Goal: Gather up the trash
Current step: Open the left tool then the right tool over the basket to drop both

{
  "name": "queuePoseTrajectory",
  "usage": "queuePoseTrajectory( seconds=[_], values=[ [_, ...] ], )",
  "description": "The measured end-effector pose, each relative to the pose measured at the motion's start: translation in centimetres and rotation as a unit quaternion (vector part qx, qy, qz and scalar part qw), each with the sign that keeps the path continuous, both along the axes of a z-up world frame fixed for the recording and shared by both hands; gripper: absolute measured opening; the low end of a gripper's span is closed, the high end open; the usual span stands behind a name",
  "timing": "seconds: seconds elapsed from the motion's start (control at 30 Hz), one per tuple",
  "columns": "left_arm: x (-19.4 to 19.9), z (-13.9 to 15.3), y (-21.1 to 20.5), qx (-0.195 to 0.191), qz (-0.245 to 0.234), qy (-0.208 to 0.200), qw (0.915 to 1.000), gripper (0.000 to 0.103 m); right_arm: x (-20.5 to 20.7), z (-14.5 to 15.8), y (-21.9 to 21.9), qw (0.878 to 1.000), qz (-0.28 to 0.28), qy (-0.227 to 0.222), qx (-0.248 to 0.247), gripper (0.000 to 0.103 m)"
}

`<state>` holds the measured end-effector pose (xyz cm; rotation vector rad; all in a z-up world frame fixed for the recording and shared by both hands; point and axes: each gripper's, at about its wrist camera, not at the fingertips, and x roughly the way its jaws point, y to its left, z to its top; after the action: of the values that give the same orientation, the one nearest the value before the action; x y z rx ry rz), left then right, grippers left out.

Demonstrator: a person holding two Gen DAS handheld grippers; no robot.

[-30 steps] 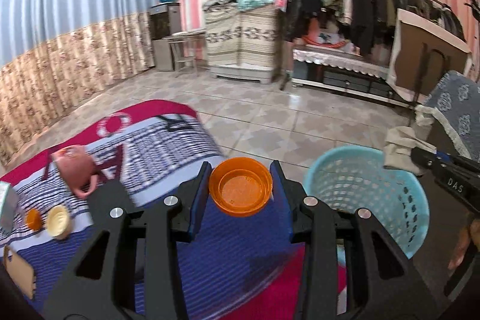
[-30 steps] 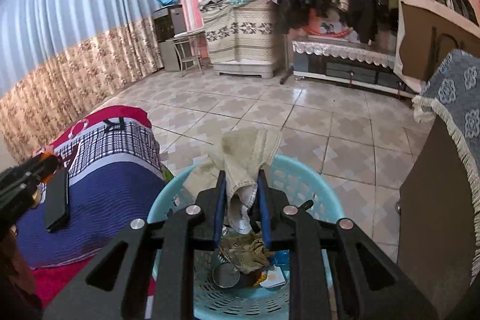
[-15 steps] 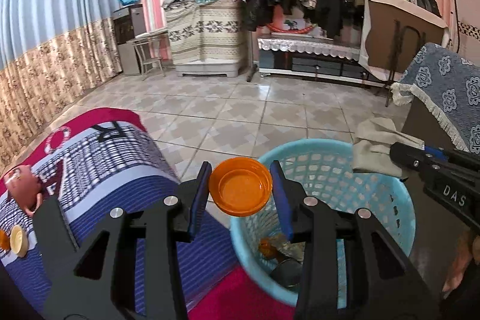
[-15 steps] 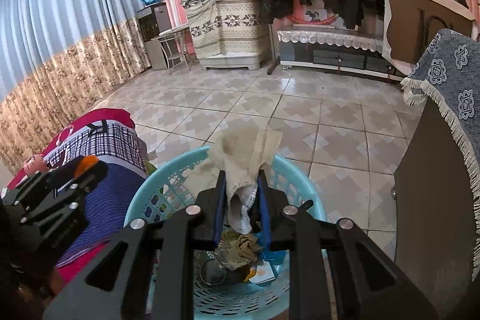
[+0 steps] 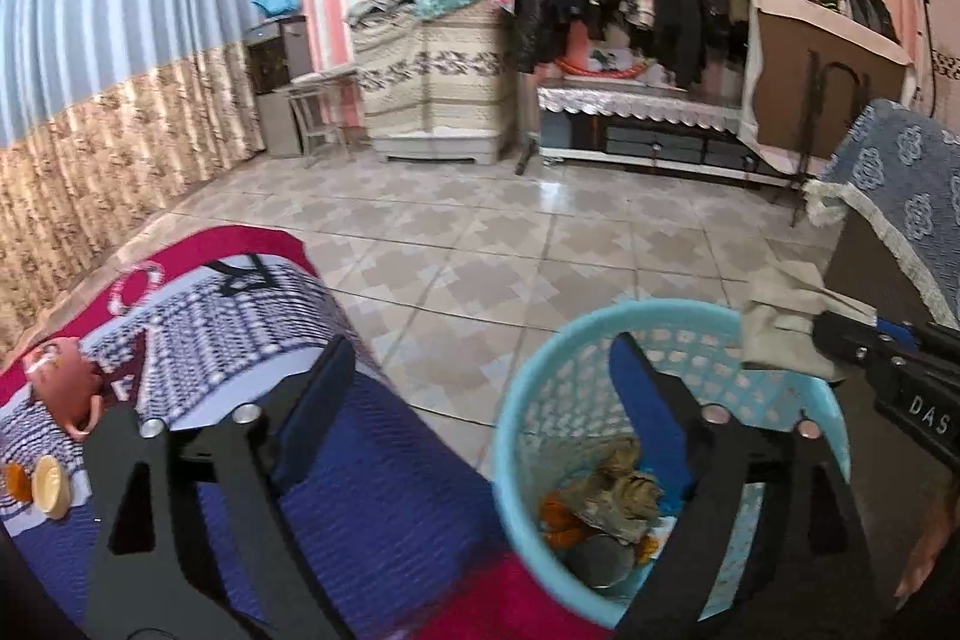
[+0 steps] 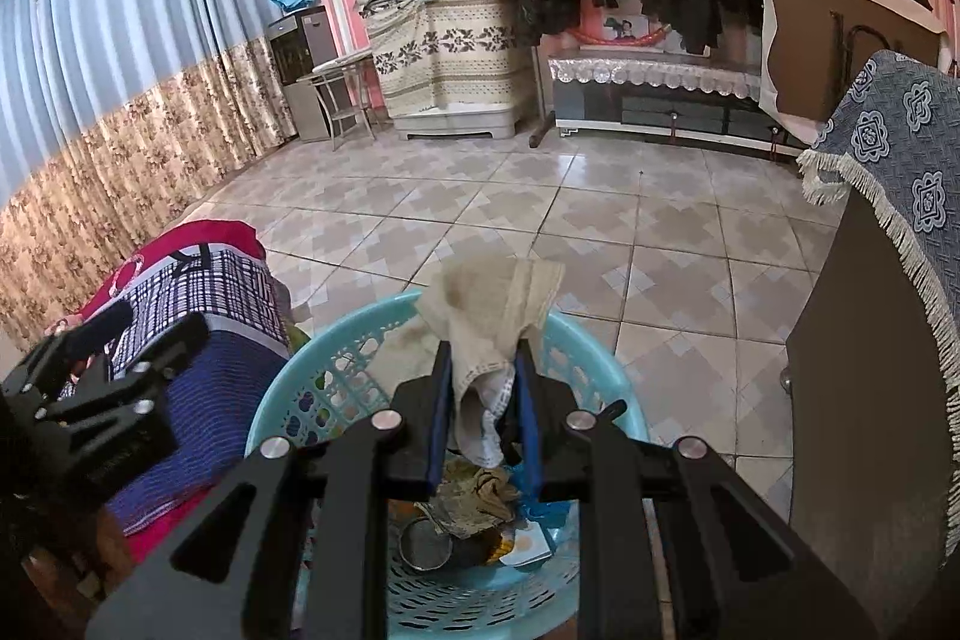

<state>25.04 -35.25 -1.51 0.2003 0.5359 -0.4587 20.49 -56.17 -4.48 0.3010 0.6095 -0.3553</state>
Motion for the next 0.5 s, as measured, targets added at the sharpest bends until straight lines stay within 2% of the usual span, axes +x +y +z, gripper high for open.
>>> queuePoseTrajectory(
  seconds=[0.17, 0.5],
  values=[
    [-0.1, 0.9, 2.6, 0.005, 0.035, -0.020, 0.9992, 0.096, 0.5, -0.1, 0.8, 1.000, 0.005, 0.002, -0.005, 0.021],
    [0.5, 1.9, 6.8, -0.021, 0.073, 0.000, 0.9971, 0.096, 1.7, -0.3, 2.2, 1.000, 0.009, 0.004, -0.009, 0.024]
  ],
)
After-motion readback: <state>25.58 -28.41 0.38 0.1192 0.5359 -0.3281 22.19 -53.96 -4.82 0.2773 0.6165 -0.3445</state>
